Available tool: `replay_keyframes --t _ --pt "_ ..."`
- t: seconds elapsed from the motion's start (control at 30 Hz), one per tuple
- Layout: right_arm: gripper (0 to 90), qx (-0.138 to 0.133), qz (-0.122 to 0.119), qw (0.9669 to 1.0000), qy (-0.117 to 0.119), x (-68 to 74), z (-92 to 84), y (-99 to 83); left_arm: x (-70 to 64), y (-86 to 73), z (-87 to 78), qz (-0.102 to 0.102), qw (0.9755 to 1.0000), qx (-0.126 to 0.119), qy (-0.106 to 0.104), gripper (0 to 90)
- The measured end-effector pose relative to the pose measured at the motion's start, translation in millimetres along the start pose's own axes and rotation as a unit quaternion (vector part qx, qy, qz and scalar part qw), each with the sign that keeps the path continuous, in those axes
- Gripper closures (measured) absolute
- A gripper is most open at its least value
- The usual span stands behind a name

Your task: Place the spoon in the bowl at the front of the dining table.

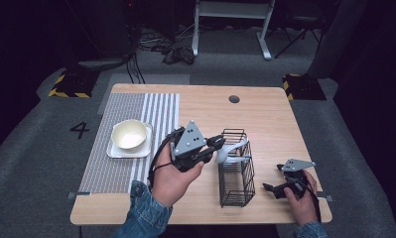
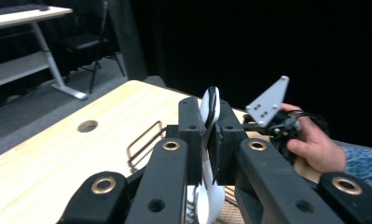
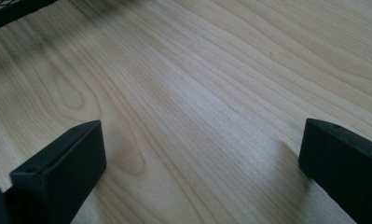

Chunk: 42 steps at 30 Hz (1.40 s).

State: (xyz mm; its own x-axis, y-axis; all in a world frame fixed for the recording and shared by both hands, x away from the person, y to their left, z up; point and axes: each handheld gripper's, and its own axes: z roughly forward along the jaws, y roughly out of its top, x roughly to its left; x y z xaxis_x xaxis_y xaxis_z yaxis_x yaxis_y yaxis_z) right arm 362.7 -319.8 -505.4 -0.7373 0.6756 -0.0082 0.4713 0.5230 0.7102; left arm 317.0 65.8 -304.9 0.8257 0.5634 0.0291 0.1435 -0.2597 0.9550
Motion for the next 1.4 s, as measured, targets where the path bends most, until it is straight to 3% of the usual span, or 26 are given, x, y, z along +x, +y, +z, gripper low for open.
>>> replay_keyframes --t 0.47,0.77,0.97,1.03,1.07,1.1,1.17,1.2,1.23,1.27,1.3,1.33,1.4 --pt "0.7 0.000 0.000 1.0000 0.000 0.0 0.0 0.0 33.9 -5.3 -26.0 -0.018 0.9975 -0.003 0.069 84.6" --pt "0.7 0.000 0.000 1.0000 0.000 0.0 0.0 0.0 62.9 -12.7 -42.1 -0.036 0.9921 -0.007 0.120 84.6" --pt "0.7 0.000 0.000 1.0000 0.000 -0.1 0.0 0.0 80.5 -12.8 -45.3 -0.032 0.9883 0.004 0.149 84.6" --pt "0.7 0.000 0.000 1.0000 0.000 -0.1 0.0 0.0 89.6 -13.8 -48.5 -0.043 0.9856 -0.002 0.164 84.6" --pt "0.7 0.000 0.000 1.0000 0.000 0.0 0.0 0.0 89.6 -13.8 -48.5 -0.043 0.9856 -0.002 0.164 84.6" --pt "0.7 0.000 0.000 1.0000 0.000 -0.1 0.0 0.0 96.0 -15.4 -51.1 -0.049 0.9829 -0.009 0.178 84.5" --pt "0.7 0.000 0.000 1.0000 0.000 0.0 0.0 0.0 99.3 -16.5 -52.5 -0.054 0.9815 -0.013 0.183 84.5" --pt "0.7 0.000 0.000 1.0000 0.000 -0.1 0.0 0.0 106.0 -18.7 -55.7 -0.063 0.9789 -0.016 0.194 84.5" --pt "0.7 0.000 0.000 1.0000 0.000 -0.1 0.0 0.0 106.0 -18.7 -55.7 -0.063 0.9789 -0.016 0.194 84.6" --pt "0.7 0.000 0.000 1.0000 0.000 -0.1 0.0 0.0 111.7 -21.3 -58.6 -0.066 0.9749 -0.016 0.212 84.5" --pt "0.7 0.000 0.000 1.0000 0.000 -0.1 0.0 0.0 114.3 -22.6 -60.3 -0.068 0.9729 -0.016 0.220 84.6" --pt "0.7 0.000 0.000 1.0000 0.000 -0.1 0.0 0.0 114.3 -22.6 -60.3 -0.068 0.9729 -0.016 0.220 84.5" --pt "0.7 0.000 0.000 1.0000 0.000 0.0 0.0 0.0 121.2 -27.3 -65.4 -0.075 0.9679 -0.019 0.239 84.6"
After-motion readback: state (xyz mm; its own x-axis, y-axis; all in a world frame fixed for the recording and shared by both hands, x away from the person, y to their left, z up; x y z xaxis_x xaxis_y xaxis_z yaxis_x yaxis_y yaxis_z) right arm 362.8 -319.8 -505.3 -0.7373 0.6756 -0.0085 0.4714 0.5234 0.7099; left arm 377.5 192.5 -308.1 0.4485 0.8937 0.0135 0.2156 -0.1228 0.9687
